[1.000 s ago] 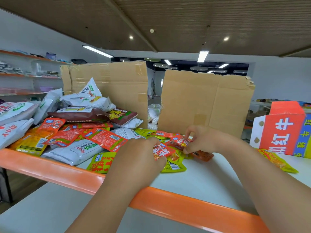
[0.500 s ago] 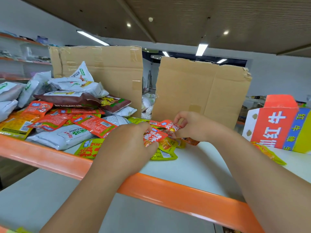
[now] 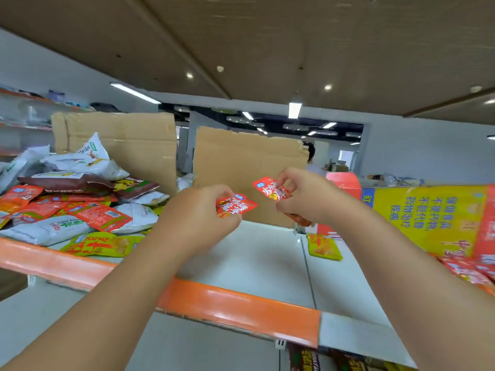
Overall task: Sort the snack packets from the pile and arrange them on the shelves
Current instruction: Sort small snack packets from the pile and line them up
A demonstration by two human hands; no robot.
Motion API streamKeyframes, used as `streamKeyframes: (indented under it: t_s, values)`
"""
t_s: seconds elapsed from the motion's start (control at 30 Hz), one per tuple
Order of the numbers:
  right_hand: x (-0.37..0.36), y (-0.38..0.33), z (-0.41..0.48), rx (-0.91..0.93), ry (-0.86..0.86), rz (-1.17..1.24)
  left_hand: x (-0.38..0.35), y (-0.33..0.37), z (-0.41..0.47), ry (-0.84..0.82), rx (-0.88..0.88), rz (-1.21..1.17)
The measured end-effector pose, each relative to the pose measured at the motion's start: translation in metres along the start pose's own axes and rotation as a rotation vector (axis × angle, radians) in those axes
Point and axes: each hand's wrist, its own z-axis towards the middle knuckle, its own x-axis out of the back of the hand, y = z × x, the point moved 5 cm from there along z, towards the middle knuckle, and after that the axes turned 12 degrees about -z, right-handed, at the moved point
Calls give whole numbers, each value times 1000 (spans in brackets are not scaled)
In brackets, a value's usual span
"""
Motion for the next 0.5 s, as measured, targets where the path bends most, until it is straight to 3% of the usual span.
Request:
streamKeyframes:
  t_s: [0.27, 0.5]
  values:
    - [82, 165, -102, -174, 104, 32, -96, 149, -17, -136, -29, -171]
    - [129, 316, -195, -365, 160, -5, -192, 273, -44, -190, -108, -130]
